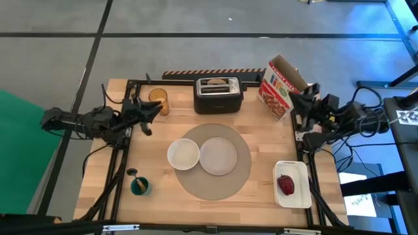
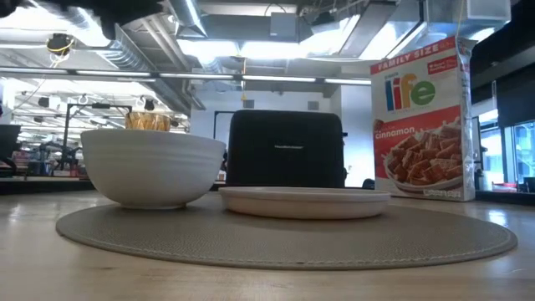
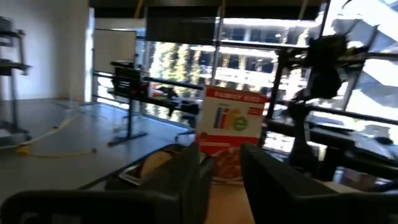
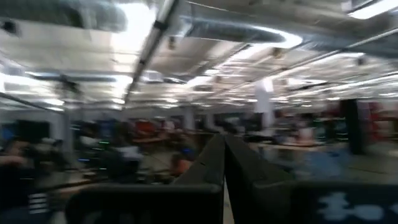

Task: Arrange a breakfast setting
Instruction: Pour the cereal from the cereal box into the white bowl

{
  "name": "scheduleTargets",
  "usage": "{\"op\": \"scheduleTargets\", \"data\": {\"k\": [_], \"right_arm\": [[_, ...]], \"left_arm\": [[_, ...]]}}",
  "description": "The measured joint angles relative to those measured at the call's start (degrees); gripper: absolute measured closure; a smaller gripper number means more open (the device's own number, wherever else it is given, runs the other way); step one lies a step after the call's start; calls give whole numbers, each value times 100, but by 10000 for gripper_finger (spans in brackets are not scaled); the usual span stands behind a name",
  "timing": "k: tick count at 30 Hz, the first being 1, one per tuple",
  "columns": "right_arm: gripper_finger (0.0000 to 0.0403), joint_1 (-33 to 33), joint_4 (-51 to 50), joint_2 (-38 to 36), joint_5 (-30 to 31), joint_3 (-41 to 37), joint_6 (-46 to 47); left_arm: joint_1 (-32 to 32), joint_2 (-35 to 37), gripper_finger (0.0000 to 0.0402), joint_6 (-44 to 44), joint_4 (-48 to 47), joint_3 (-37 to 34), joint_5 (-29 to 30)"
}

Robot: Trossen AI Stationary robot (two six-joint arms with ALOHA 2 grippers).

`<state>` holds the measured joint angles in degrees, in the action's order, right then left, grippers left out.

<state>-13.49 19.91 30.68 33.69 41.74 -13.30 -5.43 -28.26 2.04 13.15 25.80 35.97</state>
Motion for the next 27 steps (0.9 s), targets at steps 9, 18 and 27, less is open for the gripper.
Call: {"op": "scheduleTargets", "data": {"k": [9,18,27], "right_arm": [[379,4,-2250,888,2680,1893,-304],[225,2,-4411,898,2920,2321,2017],[174,2,-5650,985,2859,2316,2945]], "left_arm": [[788,-923,250,-22,-221,511,-448],[1145,-1668,250,50,-216,889,-1800],[890,-2308,249,336,248,1238,-1857]]}}
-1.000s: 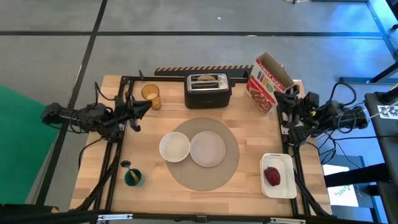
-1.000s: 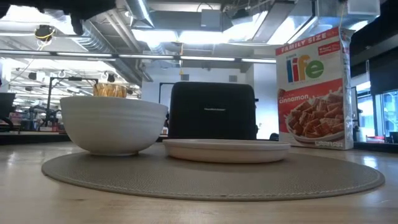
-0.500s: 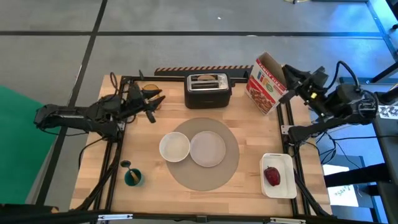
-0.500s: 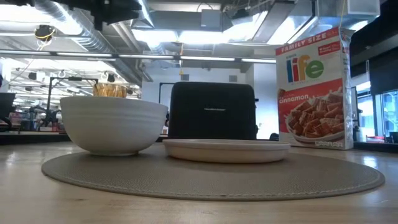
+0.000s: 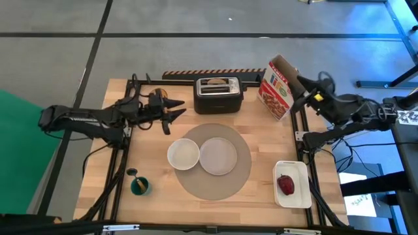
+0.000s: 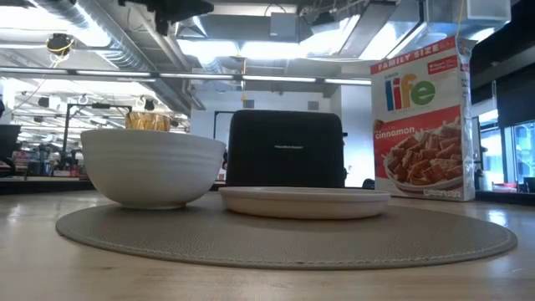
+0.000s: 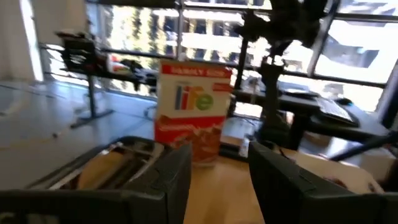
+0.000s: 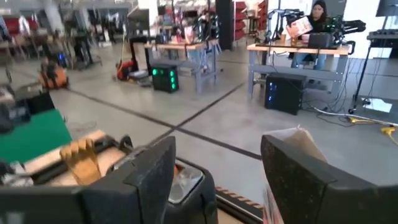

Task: Arrange a breakfast setting
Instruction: Pour the cereal from the cereal box into the white bowl

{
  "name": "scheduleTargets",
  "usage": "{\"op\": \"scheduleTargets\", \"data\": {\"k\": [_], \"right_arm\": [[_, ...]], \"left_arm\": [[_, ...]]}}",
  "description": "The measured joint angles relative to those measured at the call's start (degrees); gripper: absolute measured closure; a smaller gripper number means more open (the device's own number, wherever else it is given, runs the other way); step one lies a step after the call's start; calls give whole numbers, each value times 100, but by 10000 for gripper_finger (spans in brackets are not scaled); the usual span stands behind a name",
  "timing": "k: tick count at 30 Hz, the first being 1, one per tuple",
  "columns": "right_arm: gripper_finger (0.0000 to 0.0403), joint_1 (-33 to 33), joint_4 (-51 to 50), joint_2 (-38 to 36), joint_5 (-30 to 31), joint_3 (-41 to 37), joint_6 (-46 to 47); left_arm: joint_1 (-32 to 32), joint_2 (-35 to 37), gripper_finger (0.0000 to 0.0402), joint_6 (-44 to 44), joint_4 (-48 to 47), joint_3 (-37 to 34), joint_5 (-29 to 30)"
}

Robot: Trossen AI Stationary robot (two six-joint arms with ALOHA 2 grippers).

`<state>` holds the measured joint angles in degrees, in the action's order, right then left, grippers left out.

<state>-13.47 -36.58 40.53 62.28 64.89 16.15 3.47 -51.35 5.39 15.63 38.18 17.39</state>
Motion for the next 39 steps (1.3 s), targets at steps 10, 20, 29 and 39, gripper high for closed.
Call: {"op": "scheduleTargets", "data": {"k": [10,20,29,39], "right_arm": [[174,0,-424,98,-95,-1,162],[174,0,-1457,100,-142,-1,180],[174,0,-2477,59,-491,-1,1366],[174,28,-2965,-31,-491,157,1809]], "left_arm": [[-17,-1353,249,-327,434,674,1235],[-280,-2013,252,1265,414,705,1609],[-440,-2151,252,1827,482,705,2240],[-471,-2151,252,1483,814,705,2193]]}}
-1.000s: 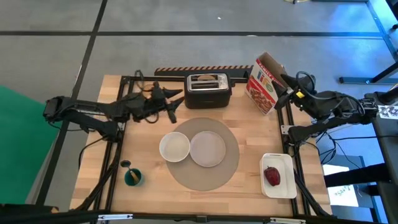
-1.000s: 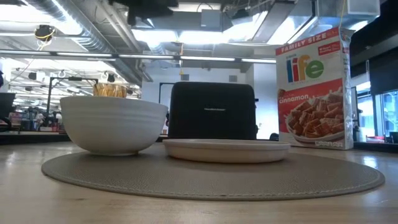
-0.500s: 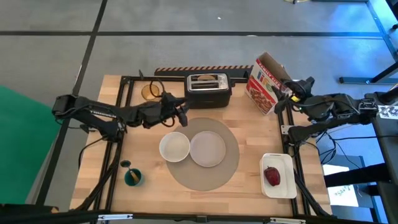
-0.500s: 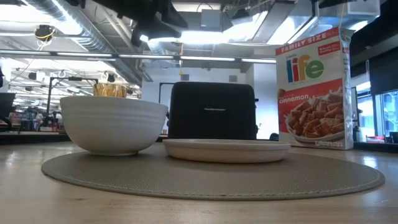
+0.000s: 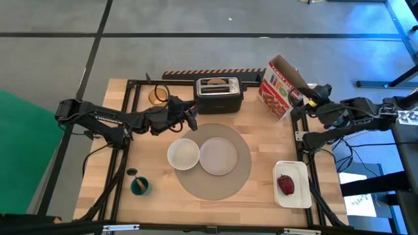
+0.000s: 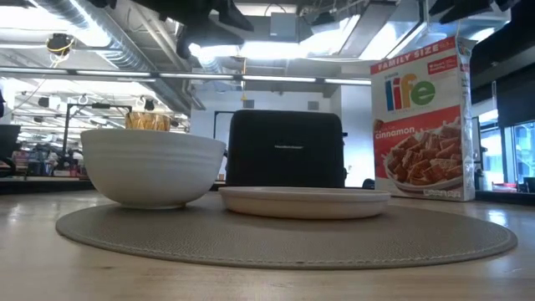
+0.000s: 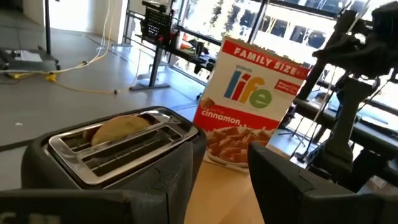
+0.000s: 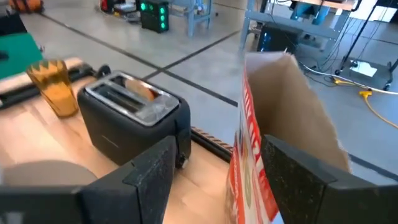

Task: Arrange a breakfast setting
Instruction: Pour the cereal from the cereal box into the white bowl

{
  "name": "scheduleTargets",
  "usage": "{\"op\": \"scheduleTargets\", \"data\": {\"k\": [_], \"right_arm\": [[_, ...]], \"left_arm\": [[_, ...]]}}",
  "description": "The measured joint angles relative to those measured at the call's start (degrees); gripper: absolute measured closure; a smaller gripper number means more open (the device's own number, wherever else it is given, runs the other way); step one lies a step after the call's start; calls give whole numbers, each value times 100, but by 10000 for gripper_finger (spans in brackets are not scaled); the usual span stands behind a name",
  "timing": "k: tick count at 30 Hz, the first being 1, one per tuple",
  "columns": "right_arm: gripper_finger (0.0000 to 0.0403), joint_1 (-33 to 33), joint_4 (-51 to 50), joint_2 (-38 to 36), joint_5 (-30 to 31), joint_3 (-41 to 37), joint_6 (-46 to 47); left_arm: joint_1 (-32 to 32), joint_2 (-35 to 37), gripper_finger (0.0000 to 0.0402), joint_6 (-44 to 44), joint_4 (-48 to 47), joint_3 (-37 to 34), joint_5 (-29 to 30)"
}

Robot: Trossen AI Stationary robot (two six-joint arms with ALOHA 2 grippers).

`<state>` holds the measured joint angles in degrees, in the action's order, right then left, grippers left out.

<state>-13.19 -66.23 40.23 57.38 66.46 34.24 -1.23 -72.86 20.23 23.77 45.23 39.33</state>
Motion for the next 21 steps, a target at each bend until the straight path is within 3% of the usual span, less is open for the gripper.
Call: {"op": "scheduleTargets", "data": {"k": [9,16,21], "right_arm": [[174,802,-456,-2,311,916,-374],[174,1285,-391,267,-830,1427,-1593],[174,1821,-393,796,-1550,1429,-1826]], "left_arm": [[2,0,252,-818,-4,0,-467],[64,0,252,-1892,-13,0,-748],[308,2,253,-2373,-13,0,-758]]}}
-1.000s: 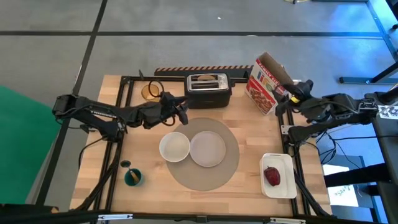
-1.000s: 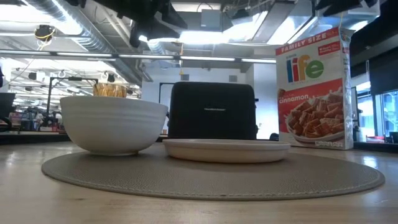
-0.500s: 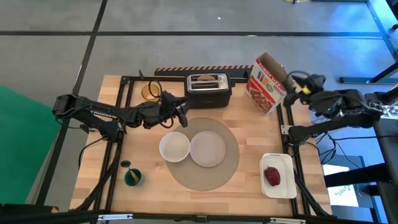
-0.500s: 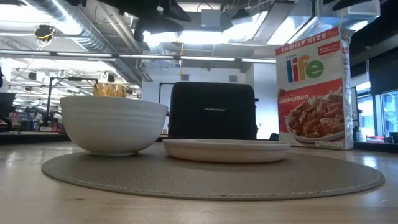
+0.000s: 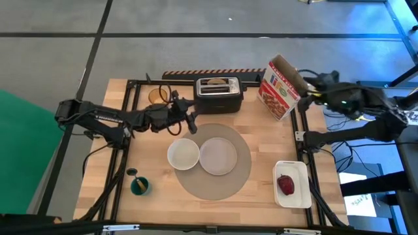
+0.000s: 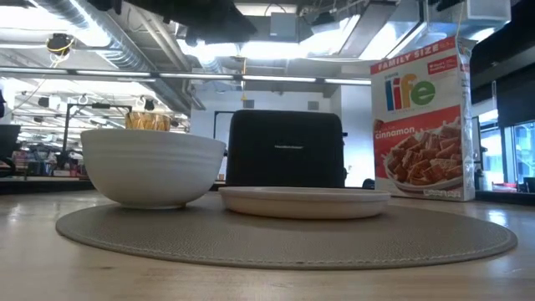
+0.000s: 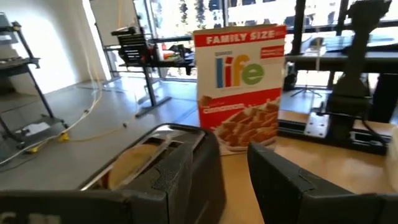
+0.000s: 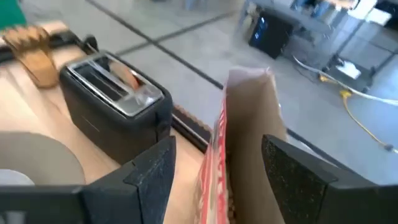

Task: Arrange a breakfast setting
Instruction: Pour the cereal from the cereal box into the white bowl

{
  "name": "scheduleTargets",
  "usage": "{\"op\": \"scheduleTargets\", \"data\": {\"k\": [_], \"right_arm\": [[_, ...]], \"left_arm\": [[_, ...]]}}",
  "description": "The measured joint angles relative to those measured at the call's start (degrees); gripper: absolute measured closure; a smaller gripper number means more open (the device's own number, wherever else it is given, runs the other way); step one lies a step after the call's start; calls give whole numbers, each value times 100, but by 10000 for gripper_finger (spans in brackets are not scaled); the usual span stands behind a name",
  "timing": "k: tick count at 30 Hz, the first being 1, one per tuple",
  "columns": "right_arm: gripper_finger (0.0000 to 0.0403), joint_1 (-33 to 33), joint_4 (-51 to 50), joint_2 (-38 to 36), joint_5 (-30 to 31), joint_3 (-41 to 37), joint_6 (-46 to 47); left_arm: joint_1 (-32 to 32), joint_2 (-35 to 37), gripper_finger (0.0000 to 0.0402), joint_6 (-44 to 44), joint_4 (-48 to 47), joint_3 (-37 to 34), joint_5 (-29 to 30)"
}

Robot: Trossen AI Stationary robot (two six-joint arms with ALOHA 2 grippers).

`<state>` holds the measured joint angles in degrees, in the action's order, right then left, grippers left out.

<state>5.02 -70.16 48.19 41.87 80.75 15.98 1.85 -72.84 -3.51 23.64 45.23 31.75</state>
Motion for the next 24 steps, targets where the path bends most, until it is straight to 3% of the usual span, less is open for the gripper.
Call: {"op": "scheduleTargets", "data": {"k": [7,16,19,24], "right_arm": [[174,1215,30,707,-556,-2,-138],[176,3257,481,1309,-2777,-2,-531],[194,3663,339,1502,-3235,-2,-588],[261,3981,300,1735,-3406,-2,-734]], "left_arm": [[411,20,253,369,93,0,-651],[519,20,253,448,61,0,-895],[453,20,253,452,48,0,-1016],[368,20,253,449,-133,-2,-1032]]}}
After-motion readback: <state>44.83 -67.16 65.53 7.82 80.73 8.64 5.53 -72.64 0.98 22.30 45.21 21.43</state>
